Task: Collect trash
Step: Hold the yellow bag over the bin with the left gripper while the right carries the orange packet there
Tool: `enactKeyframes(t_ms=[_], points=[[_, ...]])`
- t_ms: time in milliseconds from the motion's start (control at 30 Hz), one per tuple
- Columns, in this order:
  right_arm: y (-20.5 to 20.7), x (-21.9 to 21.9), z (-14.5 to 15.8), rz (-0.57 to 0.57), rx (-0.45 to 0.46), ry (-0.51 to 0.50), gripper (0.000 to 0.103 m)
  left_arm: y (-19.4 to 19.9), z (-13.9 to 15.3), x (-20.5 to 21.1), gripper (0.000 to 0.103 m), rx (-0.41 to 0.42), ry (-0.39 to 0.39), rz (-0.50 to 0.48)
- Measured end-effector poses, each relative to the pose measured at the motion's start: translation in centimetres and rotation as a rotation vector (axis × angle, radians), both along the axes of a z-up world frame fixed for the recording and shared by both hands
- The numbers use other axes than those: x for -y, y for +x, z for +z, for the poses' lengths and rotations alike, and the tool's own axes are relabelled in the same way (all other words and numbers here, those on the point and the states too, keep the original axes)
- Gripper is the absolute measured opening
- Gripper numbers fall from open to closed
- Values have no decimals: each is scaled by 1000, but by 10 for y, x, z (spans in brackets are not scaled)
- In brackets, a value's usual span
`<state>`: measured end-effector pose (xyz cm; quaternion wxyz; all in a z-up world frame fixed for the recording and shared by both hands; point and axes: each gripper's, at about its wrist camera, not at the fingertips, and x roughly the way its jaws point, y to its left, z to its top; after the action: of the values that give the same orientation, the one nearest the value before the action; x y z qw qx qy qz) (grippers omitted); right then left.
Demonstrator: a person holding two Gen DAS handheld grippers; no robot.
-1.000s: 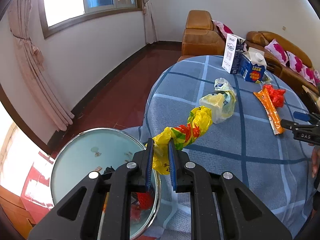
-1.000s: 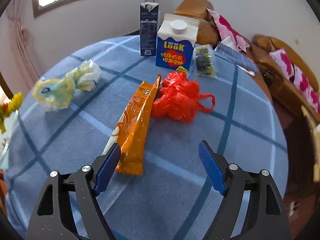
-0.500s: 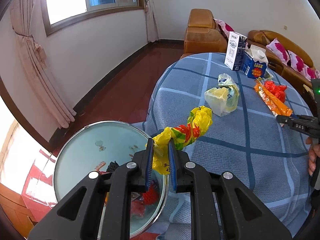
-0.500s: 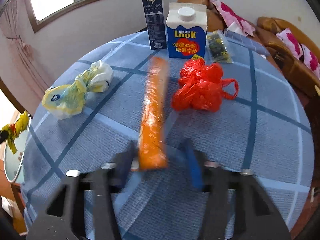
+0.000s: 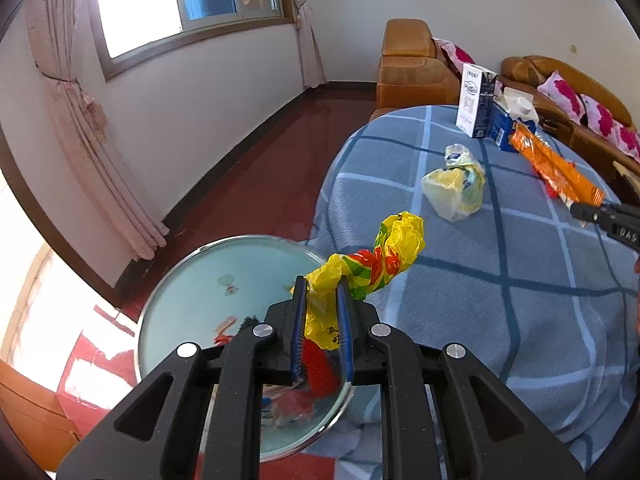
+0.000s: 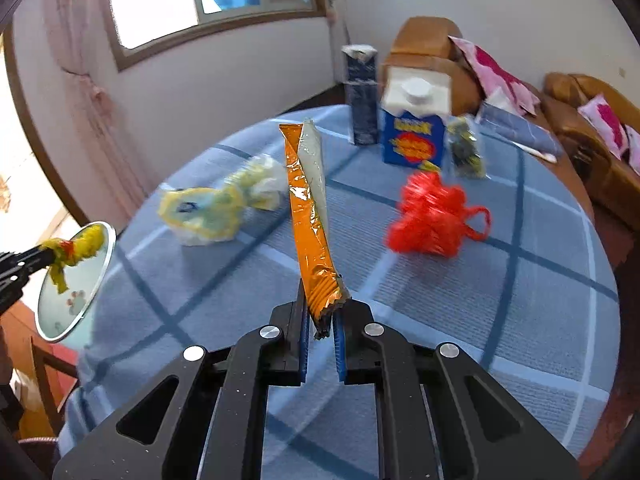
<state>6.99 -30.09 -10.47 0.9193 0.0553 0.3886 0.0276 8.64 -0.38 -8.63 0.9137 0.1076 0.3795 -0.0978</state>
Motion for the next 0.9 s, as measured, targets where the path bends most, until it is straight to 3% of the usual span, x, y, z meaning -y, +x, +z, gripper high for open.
enactKeyframes(t_ms=[900], points=[[37, -134, 16, 349, 54, -46, 11, -18, -3, -95, 15, 25, 102, 214]])
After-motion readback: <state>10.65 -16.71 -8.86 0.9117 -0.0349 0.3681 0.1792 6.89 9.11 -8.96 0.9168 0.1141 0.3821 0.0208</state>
